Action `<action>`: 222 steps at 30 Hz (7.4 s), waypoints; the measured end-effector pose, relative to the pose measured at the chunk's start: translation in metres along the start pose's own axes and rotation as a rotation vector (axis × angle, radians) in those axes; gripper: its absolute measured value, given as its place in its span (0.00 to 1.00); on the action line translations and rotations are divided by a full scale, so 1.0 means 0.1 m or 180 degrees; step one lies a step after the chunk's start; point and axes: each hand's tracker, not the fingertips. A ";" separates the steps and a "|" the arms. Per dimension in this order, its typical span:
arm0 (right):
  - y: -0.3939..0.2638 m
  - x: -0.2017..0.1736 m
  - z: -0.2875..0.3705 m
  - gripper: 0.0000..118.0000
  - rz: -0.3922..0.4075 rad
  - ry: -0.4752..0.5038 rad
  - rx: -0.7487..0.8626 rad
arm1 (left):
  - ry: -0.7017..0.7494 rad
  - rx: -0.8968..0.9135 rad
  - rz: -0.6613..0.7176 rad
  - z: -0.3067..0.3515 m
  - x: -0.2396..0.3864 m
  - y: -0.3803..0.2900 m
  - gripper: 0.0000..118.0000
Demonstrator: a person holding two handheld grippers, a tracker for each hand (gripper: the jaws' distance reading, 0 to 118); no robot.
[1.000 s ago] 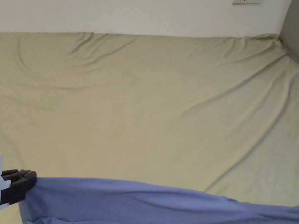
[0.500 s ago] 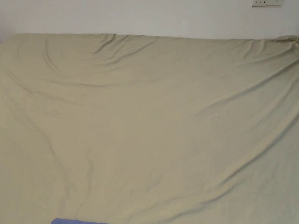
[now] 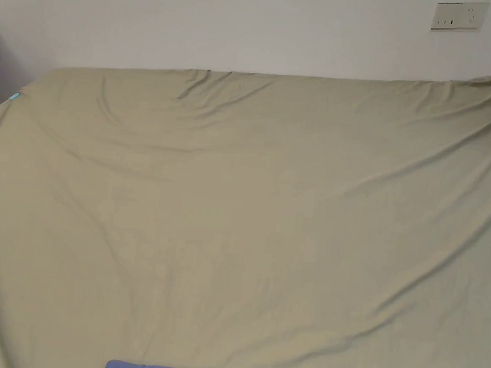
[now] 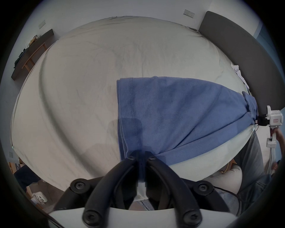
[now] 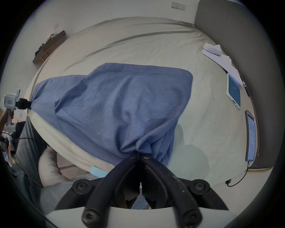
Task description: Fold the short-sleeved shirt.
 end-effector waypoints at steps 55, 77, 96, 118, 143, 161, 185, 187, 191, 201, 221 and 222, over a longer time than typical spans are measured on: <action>1.27 -0.59 1.90 0.00 -0.0774 -0.0270 0.3047 | -0.1726 -0.0108 0.1011 -0.30 -0.85 0.83 0.06; 1.93 -0.79 1.50 0.00 -0.0472 -0.0026 0.3054 | -0.0900 0.0221 0.0121 0.50 0.76 0.90 0.05; 1.87 -0.78 1.41 0.00 -0.0341 0.0092 0.2936 | -0.0968 0.0594 0.0974 0.31 0.44 0.77 0.47; 1.76 -0.75 1.35 0.00 -0.0345 0.0079 0.2815 | -0.2044 0.0333 0.0292 -0.24 1.74 0.95 0.00; 1.94 -0.88 1.43 0.00 -0.0285 0.0081 0.2961 | -0.1893 -0.0248 0.1364 -0.54 -0.33 0.76 0.09; 1.66 -0.56 1.57 0.00 -0.0464 0.0179 0.3101 | -0.2282 -0.0181 0.0235 0.03 2.38 1.40 0.07; 1.50 -0.33 1.57 0.00 -0.0545 0.0126 0.3052 | -0.2379 0.0073 0.0968 -0.46 2.33 1.03 0.89; 1.50 -0.31 1.55 0.00 -0.0560 0.0130 0.3038 | -0.2411 -0.0132 0.0920 -0.64 2.49 1.07 0.13; 1.46 -0.23 1.56 0.00 -0.0577 0.0104 0.3011 | -0.2224 -0.0396 0.0323 -0.90 3.01 1.03 0.00; 1.29 0.07 1.54 0.00 -0.0672 0.0011 0.2977 | -0.2316 -0.0534 0.0057 -1.12 3.87 0.99 0.00; 0.81 -0.32 -0.82 0.00 -0.0792 0.2482 -0.0201 | -0.1746 0.0562 0.0956 0.05 1.35 1.15 0.00; 0.81 -0.31 -0.87 0.00 -0.0797 0.2423 -0.0262 | -0.1808 0.0538 0.0979 0.06 1.26 1.15 0.00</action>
